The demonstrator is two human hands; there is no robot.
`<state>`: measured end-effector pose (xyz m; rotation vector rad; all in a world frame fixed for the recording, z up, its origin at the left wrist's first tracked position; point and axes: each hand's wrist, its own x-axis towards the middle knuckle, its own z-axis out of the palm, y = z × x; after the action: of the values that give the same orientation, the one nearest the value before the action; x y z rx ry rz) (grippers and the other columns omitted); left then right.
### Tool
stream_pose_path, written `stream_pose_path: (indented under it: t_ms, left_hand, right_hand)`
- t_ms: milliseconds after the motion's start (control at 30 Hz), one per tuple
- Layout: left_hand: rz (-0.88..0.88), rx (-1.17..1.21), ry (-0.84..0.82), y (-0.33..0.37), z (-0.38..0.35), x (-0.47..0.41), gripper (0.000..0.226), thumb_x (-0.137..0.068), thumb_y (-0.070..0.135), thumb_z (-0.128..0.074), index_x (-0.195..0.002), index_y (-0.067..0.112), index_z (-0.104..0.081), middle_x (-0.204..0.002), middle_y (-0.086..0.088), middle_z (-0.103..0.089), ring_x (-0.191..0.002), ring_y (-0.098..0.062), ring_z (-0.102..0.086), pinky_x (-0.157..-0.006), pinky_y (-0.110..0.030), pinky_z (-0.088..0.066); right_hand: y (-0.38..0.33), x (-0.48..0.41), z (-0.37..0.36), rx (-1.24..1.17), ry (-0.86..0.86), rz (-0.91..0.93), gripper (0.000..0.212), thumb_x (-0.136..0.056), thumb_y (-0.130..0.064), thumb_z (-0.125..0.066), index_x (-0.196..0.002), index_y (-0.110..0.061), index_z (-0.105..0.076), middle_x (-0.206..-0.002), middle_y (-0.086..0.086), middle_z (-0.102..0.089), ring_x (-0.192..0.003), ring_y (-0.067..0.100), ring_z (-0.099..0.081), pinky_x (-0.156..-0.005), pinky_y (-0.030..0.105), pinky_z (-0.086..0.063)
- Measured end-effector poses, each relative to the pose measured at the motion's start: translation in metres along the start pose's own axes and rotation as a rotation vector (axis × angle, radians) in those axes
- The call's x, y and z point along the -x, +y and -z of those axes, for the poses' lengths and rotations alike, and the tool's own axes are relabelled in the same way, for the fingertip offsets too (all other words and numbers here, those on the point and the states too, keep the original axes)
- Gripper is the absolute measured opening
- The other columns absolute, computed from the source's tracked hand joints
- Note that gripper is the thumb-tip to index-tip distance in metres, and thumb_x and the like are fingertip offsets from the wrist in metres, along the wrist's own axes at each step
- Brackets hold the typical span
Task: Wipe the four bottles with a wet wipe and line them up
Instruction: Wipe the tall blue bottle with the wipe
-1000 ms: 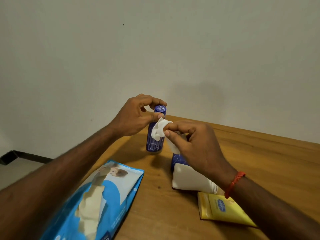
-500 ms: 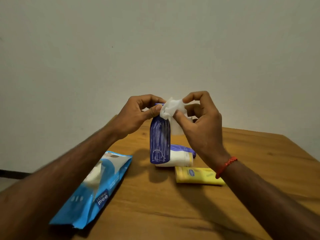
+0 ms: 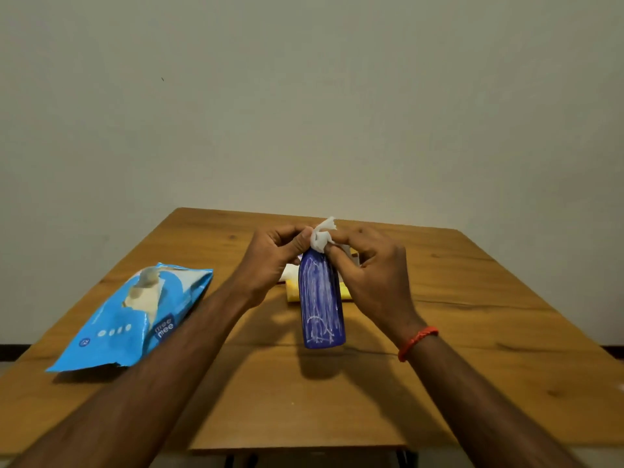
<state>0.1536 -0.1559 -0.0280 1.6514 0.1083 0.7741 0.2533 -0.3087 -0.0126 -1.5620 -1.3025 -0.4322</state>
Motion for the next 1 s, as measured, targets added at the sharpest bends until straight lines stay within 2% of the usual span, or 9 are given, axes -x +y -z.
stream_pose_path:
  t_ms: [200, 300, 367, 467, 600, 667, 867, 933, 1000]
  left_hand:
    - [0.06, 0.035, 0.002, -0.015, -0.011, 0.01, 0.033, -0.088, 0.033, -0.061, -0.106, 0.008, -0.074, -0.095, -0.001, -0.077, -0.089, -0.017, -0.069, -0.082, -0.037, -0.055]
    - [0.083, 0.099, 0.011, -0.028, -0.01, 0.011, 0.028, -0.086, 0.031, -0.067, -0.106, 0.013, -0.075, -0.1, -0.002, -0.077, -0.096, -0.022, -0.068, -0.09, -0.046, -0.054]
    - [0.102, 0.151, 0.029, -0.036, -0.009, 0.011, 0.033, -0.084, 0.033, -0.07, -0.107, 0.01, -0.074, -0.104, -0.007, -0.076, -0.099, -0.025, -0.068, -0.092, -0.046, -0.053]
    - [0.134, 0.239, 0.066, -0.047, -0.011, 0.01, 0.037, -0.077, 0.039, -0.077, -0.102, 0.012, -0.076, -0.102, -0.01, -0.075, -0.097, -0.025, -0.068, -0.09, -0.042, -0.054]
    - [0.18, 0.358, 0.051, -0.061, -0.015, 0.011, 0.039, -0.084, 0.039, -0.076, -0.112, 0.011, -0.074, -0.109, -0.017, -0.07, -0.104, -0.035, -0.064, -0.1, -0.06, -0.046]
    - [0.186, 0.378, 0.059, -0.061, -0.015, 0.011, 0.042, -0.085, 0.039, -0.074, -0.116, 0.01, -0.072, -0.113, -0.018, -0.07, -0.106, -0.036, -0.064, -0.101, -0.062, -0.046]
    - [0.198, 0.44, 0.063, -0.052, -0.014, 0.011, 0.053, -0.086, 0.04, -0.07, -0.122, 0.001, -0.066, -0.108, -0.021, -0.066, -0.092, -0.029, -0.066, -0.082, -0.046, -0.055]
    - [0.212, 0.461, 0.064, -0.052, -0.013, 0.011, 0.052, -0.087, 0.041, -0.069, -0.122, 0.002, -0.066, -0.109, -0.025, -0.061, -0.086, -0.029, -0.063, -0.079, -0.044, -0.054]
    - [0.225, 0.456, 0.072, -0.051, -0.011, 0.011, 0.053, -0.088, 0.041, -0.068, -0.124, 0.002, -0.065, -0.112, -0.025, -0.059, -0.08, -0.025, -0.063, -0.072, -0.039, -0.057]
  right_hand:
    - [0.009, 0.024, -0.003, 0.056, -0.052, -0.031, 0.022, -0.089, -0.012, -0.073, -0.11, -0.012, -0.075, -0.101, 0.003, -0.072, -0.092, 0.009, -0.063, -0.075, 0.013, -0.05]
    - [0.018, 0.027, -0.006, 0.06, -0.079, -0.053, 0.017, -0.088, -0.012, -0.074, -0.105, -0.014, -0.075, -0.099, 0.0, -0.072, -0.092, 0.009, -0.064, -0.076, 0.024, -0.054]
    - [0.022, 0.028, -0.009, 0.053, -0.11, -0.052, 0.015, -0.087, -0.013, -0.074, -0.102, -0.016, -0.075, -0.099, -0.003, -0.073, -0.093, 0.009, -0.065, -0.077, 0.031, -0.056]
    - [0.025, 0.031, -0.012, 0.029, -0.129, -0.05, 0.014, -0.087, -0.013, -0.075, -0.1, -0.017, -0.075, -0.099, -0.006, -0.073, -0.093, 0.008, -0.065, -0.076, 0.031, -0.056]
    - [0.029, 0.031, -0.016, 0.026, -0.132, -0.061, 0.012, -0.088, -0.015, -0.075, -0.101, -0.016, -0.075, -0.099, -0.005, -0.073, -0.094, 0.008, -0.065, -0.075, 0.025, -0.054]
    - [0.031, 0.03, -0.018, 0.033, -0.122, -0.069, 0.012, -0.089, -0.015, -0.074, -0.101, -0.015, -0.075, -0.099, -0.004, -0.072, -0.094, 0.008, -0.064, -0.075, 0.022, -0.052]
    - [0.023, 0.035, -0.024, 0.117, -0.089, -0.025, 0.016, -0.082, -0.009, -0.078, -0.098, -0.012, -0.076, -0.088, 0.003, -0.065, -0.077, 0.008, -0.057, -0.066, 0.014, -0.043]
    - [0.017, 0.045, -0.022, 0.121, -0.177, -0.006, 0.013, -0.084, -0.012, -0.077, -0.097, -0.013, -0.076, -0.088, -0.004, -0.06, -0.077, 0.0, -0.051, -0.067, 0.007, -0.038]
    - [0.01, 0.06, -0.02, 0.15, -0.298, -0.021, 0.014, -0.088, -0.022, -0.07, -0.1, -0.016, -0.074, -0.094, -0.01, -0.056, -0.081, -0.003, -0.05, -0.07, 0.007, -0.039]
